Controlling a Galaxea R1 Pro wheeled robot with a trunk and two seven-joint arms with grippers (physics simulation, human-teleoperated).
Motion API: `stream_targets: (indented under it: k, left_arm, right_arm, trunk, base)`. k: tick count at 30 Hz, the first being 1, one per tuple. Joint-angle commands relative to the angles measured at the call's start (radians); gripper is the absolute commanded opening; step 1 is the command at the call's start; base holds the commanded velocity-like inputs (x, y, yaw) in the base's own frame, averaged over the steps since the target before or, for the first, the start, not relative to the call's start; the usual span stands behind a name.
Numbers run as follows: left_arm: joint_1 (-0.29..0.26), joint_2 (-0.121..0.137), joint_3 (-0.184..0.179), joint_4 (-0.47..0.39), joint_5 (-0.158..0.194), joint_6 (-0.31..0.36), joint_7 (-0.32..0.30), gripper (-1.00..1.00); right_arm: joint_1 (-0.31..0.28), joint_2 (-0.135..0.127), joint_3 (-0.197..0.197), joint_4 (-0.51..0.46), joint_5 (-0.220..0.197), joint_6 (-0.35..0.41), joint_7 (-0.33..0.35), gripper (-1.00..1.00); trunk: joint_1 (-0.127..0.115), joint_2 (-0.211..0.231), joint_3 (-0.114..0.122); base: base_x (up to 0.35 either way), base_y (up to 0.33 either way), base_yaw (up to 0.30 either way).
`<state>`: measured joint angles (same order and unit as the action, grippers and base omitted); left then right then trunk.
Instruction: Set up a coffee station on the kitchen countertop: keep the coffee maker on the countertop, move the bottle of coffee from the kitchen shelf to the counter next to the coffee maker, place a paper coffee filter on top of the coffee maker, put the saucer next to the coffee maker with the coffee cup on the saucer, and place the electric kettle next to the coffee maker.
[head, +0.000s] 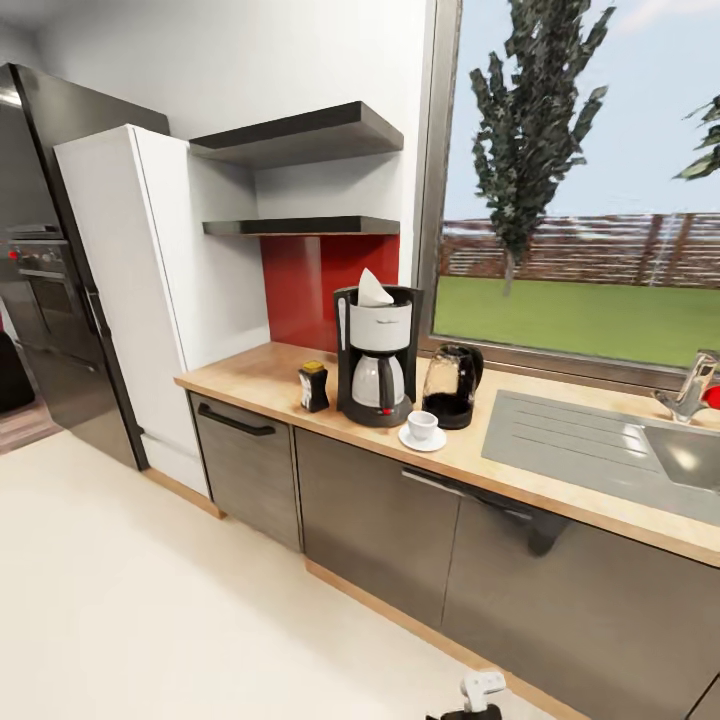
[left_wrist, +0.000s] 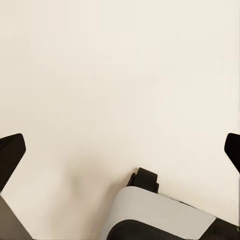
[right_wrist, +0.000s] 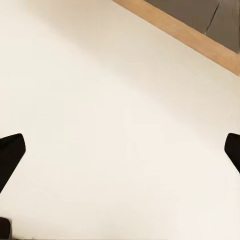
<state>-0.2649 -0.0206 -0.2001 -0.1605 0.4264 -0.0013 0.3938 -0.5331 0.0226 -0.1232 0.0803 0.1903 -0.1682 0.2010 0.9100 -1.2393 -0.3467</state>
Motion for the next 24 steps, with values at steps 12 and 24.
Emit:
stream_targets:
  k: [12,24]
  left_arm:
    - [0.001,0.006,-0.008,0.038,0.011,-0.023,0.004,1.00]
    - [0.001,-0.018,-0.007,0.049,0.014,-0.086,0.003,1.00]
  right_arm:
    - [0.016,-0.006,-0.009,0.003,0.012,-0.053,-0.003,1.00]
    - [0.016,-0.006,-0.009,0.003,0.012,-0.053,-0.003,1.00]
  trunk:
    - [0.000,-0.001,-0.001]
    - [0.000,-0.001,-0.001]
  base:
    - [0.000,0.000,0.000]
    - [0.000,0.000,0.000]
